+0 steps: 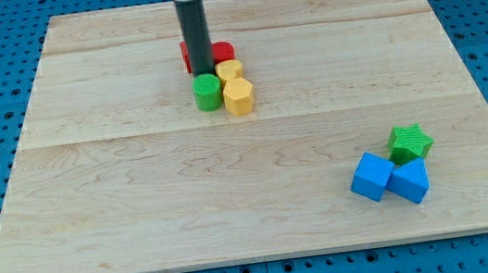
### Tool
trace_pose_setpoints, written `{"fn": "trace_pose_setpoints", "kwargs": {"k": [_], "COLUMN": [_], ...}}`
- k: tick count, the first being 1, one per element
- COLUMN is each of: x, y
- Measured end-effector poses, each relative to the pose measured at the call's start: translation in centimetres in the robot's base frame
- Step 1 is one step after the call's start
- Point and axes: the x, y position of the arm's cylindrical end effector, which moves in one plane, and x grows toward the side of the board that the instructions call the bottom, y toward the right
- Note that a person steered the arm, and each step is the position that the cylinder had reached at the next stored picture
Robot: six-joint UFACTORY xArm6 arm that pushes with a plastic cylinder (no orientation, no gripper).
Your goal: Slide the green circle to the bottom right
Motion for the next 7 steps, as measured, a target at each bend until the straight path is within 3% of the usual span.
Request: {"fn": "trace_pose_setpoints", "kwargs": {"k": [1, 2, 3, 4, 5, 7], "x": [4.9, 4.4, 7.8, 9.0, 9.6, 9.3], "y": [-0.1, -5.6, -2.9, 7.4, 13.3, 3.2]}}
